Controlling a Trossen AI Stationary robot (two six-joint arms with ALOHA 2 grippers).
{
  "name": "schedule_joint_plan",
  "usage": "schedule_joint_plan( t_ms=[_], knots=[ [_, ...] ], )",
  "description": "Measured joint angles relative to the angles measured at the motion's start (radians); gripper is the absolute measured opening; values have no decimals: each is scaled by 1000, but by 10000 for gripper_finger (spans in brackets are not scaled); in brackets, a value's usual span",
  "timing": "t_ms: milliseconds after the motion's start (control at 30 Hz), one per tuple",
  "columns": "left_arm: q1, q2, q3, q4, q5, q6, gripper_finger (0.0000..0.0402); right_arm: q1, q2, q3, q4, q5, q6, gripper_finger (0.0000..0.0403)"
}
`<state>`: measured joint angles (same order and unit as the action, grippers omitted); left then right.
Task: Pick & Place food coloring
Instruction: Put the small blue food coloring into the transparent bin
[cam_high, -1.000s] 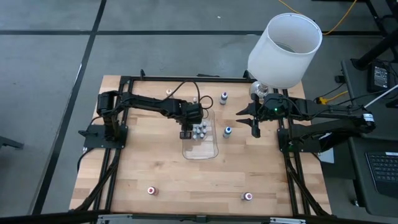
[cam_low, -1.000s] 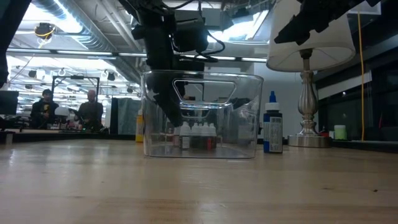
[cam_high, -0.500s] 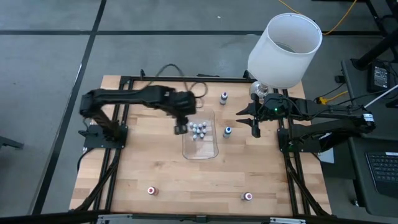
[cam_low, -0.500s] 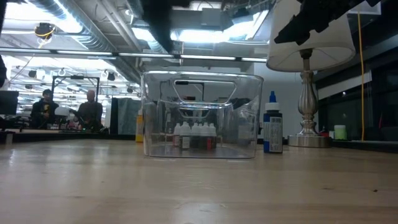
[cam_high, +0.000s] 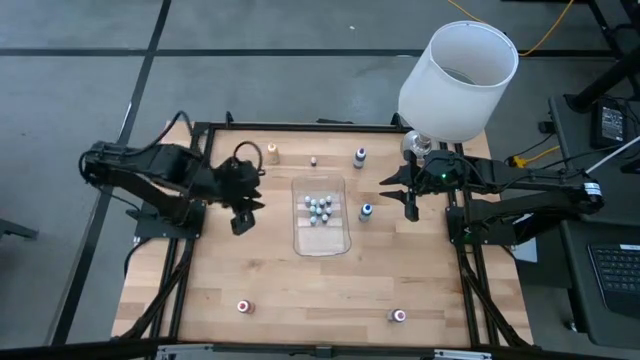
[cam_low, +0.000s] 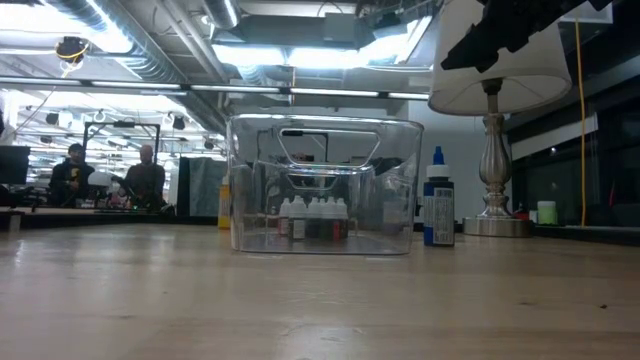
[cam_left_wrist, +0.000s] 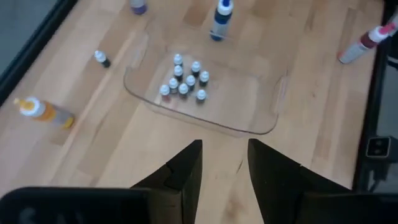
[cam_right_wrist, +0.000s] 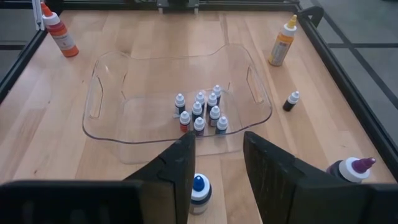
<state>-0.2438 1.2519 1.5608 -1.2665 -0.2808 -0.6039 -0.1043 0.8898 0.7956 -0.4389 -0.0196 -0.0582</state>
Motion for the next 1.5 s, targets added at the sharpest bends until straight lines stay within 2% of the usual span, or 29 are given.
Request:
schedule_joint_plan(
  t_ms=[200, 333, 433, 567, 700, 867, 1000, 1100, 1300, 1500],
  knots=[
    [-55, 2, 0, 1, -5, -121, 120, 0, 0, 0, 0, 0, 0, 138],
    [-67, 2, 0, 28, -12, -82, 120, 0, 0, 0, 0, 0, 1, 138],
    [-35, 2, 0, 33, -23, -29, 120, 0, 0, 0, 0, 0, 1, 138],
    [76, 2, 0, 37, 11, 87, 120, 0, 0, 0, 0, 0, 0, 138],
    [247, 16, 0, 72, 133, 300, 120, 0, 0, 0, 0, 0, 2, 138],
    [481, 103, 0, 134, 294, 581, 120, 0, 0, 0, 0, 0, 1, 138],
    [607, 182, 0, 156, 337, 790, 120, 0, 0, 0, 0, 0, 0, 138],
    [676, 242, 14, 195, 365, 906, 120, 0, 0, 0, 0, 0, 1, 138],
    [749, 357, 106, 226, 423, 1042, 120, 0, 0, 0, 0, 0, 1, 138],
    [795, 444, 112, 283, 439, 1064, 120, 0, 0, 0, 0, 0, 1, 138]
  ],
)
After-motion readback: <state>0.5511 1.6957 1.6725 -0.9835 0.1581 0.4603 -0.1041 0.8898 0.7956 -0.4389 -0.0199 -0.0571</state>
